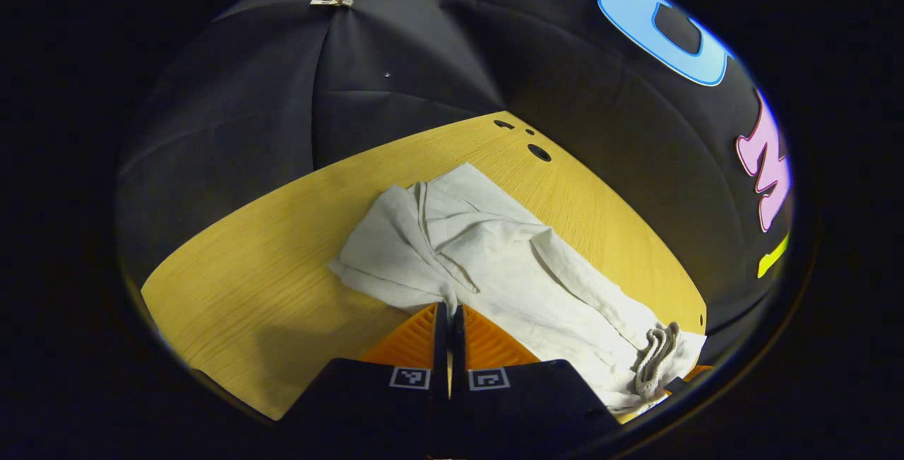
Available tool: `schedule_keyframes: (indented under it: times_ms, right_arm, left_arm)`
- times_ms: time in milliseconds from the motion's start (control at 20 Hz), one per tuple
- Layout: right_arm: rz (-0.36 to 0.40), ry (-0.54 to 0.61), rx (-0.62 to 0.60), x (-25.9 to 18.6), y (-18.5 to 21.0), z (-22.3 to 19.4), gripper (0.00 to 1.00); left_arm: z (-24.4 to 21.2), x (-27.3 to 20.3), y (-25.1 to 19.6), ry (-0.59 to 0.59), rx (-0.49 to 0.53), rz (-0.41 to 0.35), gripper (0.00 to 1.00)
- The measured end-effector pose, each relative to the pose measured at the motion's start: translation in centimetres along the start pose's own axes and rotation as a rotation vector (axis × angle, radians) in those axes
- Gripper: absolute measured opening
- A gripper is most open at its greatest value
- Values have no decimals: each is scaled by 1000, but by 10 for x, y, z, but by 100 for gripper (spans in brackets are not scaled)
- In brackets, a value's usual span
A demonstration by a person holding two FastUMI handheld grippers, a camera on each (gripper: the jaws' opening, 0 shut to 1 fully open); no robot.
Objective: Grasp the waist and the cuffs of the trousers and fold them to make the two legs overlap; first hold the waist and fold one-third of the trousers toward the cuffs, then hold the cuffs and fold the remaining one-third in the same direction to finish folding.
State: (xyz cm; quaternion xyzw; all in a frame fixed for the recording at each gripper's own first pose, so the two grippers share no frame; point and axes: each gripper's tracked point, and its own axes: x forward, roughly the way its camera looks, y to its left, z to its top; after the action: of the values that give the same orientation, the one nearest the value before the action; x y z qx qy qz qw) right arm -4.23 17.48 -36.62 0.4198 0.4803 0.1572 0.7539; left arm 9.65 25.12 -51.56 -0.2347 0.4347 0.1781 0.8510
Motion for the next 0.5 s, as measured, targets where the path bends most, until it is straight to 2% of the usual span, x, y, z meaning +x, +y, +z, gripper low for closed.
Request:
schedule_keyframes:
  times_ms: [150, 250, 400, 500]
  right_arm:
    - [-38, -28, 58, -22, -36, 14, 76]
    - [-66, -49, 82, -35, -61, 24, 76]
    - [-89, -67, 100, -50, -85, 32, 76]
    - [-93, -75, 107, -57, -95, 33, 76]
  left_arm:
    - [10, -6, -6, -42, 12, -10, 5]
    - [27, -13, -21, -99, 32, -42, 5]
    - [47, -30, -48, -169, 61, -99, 2]
    - [54, -40, -65, -192, 91, -121, 5]
